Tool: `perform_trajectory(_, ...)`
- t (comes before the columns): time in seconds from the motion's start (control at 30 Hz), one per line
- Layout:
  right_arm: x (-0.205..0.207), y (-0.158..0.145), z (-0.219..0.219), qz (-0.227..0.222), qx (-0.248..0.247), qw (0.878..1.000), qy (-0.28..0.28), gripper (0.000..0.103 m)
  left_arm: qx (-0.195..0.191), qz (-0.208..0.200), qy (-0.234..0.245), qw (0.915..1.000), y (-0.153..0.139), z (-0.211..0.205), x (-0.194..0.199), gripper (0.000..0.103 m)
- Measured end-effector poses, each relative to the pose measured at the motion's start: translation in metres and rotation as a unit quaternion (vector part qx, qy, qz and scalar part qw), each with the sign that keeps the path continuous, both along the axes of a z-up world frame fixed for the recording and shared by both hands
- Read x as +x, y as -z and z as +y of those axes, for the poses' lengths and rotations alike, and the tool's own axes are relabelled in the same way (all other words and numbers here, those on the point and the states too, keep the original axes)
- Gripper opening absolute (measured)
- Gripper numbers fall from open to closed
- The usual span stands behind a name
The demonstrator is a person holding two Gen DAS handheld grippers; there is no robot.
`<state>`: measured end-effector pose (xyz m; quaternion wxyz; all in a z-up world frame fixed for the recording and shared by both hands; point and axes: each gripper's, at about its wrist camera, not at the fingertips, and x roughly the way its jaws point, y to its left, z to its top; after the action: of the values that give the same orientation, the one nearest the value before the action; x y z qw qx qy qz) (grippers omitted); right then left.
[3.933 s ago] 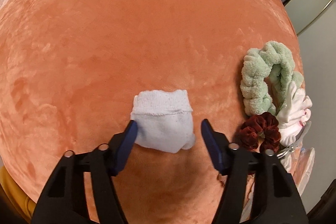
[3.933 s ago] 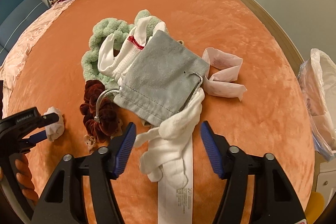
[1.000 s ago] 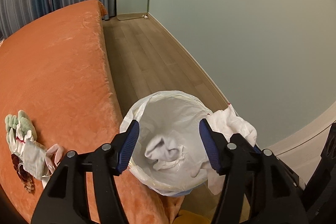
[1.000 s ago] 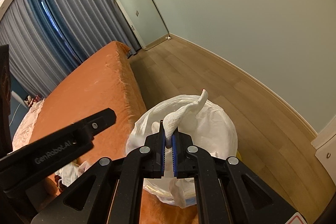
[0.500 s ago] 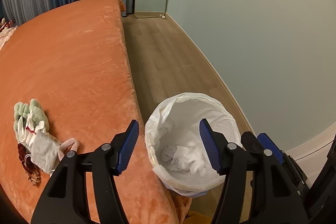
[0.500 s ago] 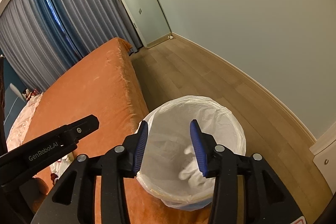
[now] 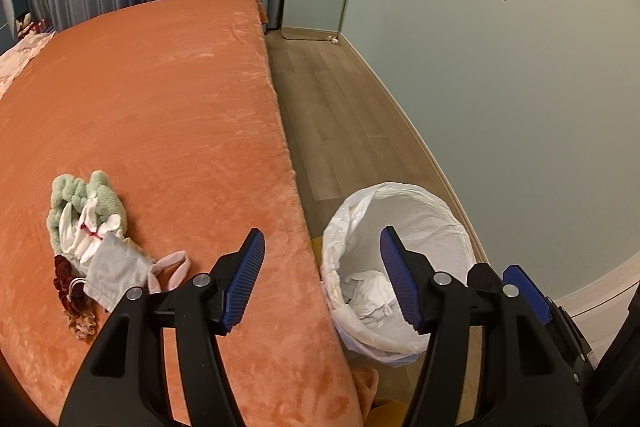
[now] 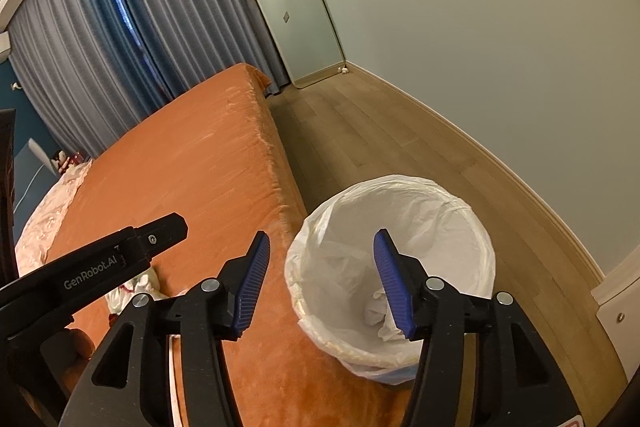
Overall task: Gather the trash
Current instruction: 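Move both open grippers back over the remaining items on the bed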
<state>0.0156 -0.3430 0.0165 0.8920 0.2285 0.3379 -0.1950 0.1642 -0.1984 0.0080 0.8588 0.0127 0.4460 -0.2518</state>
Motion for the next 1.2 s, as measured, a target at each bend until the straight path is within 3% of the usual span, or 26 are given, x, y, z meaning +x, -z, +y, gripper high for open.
perform_trajectory(0.3, 0.012, 0.002, 0.047, 0.011, -0.002, 0.999, -0.044, 0.055, -0.001, -0.002, -0.046, 0.9989, -0.001, 0.06, 0.003, 0.064)
perform_trajectory(0.63, 0.028, 0.015, 0.114, 0.033, -0.006, 0.994, -0.101, 0.059, 0.007, 0.014, -0.106, 0.9943, 0.021, 0.145, 0.006, 0.068)
perform_trajectory(1.2, 0.05, 0.08, 0.23, 0.098, -0.004, 0.976, -0.195, 0.059, 0.029, 0.09, -0.233, 0.9677, 0.1, 0.306, 0.016, 0.072)
